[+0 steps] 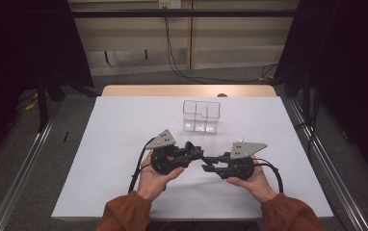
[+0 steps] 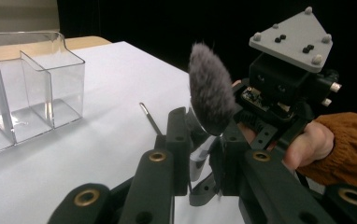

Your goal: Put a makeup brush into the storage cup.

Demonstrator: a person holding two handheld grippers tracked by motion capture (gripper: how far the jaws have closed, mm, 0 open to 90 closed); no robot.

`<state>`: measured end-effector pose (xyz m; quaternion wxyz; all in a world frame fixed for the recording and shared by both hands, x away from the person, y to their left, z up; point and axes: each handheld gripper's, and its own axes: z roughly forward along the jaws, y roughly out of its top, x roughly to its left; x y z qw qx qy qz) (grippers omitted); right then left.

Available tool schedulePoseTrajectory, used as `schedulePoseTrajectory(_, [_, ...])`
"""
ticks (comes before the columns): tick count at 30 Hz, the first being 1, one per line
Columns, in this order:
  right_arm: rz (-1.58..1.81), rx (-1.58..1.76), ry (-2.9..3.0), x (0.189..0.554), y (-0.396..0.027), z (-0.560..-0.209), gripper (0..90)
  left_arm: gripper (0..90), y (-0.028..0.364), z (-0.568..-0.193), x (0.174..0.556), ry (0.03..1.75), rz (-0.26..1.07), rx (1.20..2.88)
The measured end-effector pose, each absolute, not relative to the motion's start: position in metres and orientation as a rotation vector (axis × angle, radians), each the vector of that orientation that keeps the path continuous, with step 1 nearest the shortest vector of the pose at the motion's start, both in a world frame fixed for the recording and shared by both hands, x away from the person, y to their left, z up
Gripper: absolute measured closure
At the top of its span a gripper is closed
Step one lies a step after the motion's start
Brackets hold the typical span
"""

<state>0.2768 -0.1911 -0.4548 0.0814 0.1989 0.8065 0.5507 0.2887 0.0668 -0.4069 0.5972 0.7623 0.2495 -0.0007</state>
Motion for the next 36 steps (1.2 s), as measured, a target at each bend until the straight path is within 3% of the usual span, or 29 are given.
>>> schedulePoseTrajectory(29, [1.707, 0.725, 2.321, 0.275, -0.201, -0.45, 5.4, 79.3, 0.096, -0.393, 0.297, 0.614, 0.044, 1.773])
schedulePoseTrajectory(33, [1.716, 0.706, 2.307, 0.273, -0.204, -0.448, 0.1, 79.3, 0.103, -0.39, 0.299, 0.628, 0.053, 1.768])
schedulePoseTrajectory(36, [1.733, 0.727, 2.294, 0.272, -0.206, -0.447, 1.5, 79.3, 0.107, -0.388, 0.3, 0.63, 0.061, 1.779])
